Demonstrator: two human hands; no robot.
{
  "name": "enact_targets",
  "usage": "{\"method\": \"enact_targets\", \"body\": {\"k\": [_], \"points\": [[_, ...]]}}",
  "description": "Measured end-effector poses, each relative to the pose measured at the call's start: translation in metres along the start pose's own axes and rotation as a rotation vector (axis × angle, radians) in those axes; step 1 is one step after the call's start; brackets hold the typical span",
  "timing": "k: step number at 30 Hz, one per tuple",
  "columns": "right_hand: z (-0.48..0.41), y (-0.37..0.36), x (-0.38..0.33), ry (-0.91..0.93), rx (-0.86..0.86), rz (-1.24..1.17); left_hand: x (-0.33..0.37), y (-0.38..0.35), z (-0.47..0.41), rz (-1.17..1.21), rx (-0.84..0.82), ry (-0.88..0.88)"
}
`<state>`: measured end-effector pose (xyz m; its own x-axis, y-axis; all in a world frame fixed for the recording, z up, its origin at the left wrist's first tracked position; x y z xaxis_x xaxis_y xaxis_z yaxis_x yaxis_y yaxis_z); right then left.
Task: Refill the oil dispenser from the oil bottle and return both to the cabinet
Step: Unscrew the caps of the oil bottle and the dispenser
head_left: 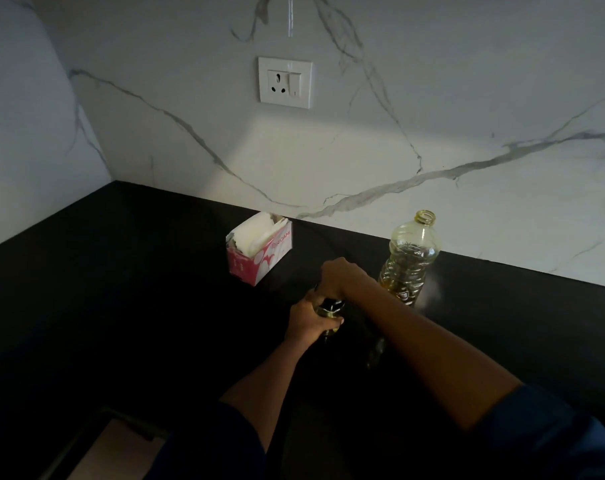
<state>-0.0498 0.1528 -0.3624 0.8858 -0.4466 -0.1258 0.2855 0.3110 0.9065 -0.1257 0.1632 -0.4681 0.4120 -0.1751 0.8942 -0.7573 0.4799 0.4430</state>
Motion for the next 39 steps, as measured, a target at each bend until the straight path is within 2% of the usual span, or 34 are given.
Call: {"method": "enact_targets", "body": {"k": [3,6,8,10,12,14,16,18,22,24,27,31,35,39], "points": [[0.005,0.005,-0.007,0.135,-0.091,0.152,0.000,0.001,0.002,0.011,0.001,0.009],[0.002,0.005,-0.004,0.157,-0.105,0.074,0.000,0.000,0.002,0.025,-0.012,0.011],[0.001,0.008,-0.002,0.114,-0.001,-0.100,0.001,-0.001,0.004,0.025,-0.019,0.027],[0.004,0.015,0.003,-0.011,0.141,-0.255,0.001,-0.001,0.003,0.032,-0.012,0.024],[0.007,0.016,0.006,-0.131,0.208,-0.205,0.003,0.000,0.004,0.025,-0.004,0.018],[0.008,0.010,0.007,-0.186,0.158,-0.101,0.002,0.000,0.004,0.017,0.001,0.023],[0.006,0.002,0.006,-0.211,0.084,-0.105,0.001,-0.001,0.003,0.010,0.003,0.027],[0.003,0.000,0.003,-0.169,0.028,-0.130,0.001,-0.001,0.003,0.009,0.001,0.023],[0.006,0.009,-0.007,-0.037,-0.117,0.026,0.000,-0.001,0.004,0.022,-0.002,0.027],[0.004,0.011,-0.008,0.007,-0.166,0.016,-0.001,-0.001,0.004,0.028,-0.001,0.026],[0.001,0.016,-0.004,0.038,-0.083,-0.091,0.000,-0.001,0.003,0.023,0.001,0.032],[-0.002,0.011,0.004,-0.098,0.052,-0.176,0.002,-0.001,0.003,0.024,0.006,0.031],[-0.003,0.000,0.003,-0.129,0.030,-0.086,0.002,-0.001,0.004,0.009,0.010,0.016],[-0.005,0.005,0.002,-0.097,-0.050,-0.107,0.004,0.000,0.005,0.019,-0.020,-0.018]]}}
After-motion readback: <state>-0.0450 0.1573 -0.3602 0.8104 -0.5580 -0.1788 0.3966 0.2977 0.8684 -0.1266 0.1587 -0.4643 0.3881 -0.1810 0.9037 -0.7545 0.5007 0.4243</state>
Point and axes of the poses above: each hand's wrist, its own z-axis away from the middle knuckle, its own y-axis out of the back of the hand, x = y × z, the point moved 4 cm from there along -z, towards the middle knuckle, and after that the axes turned 7 degrees about -y, right-handed, at the moved point
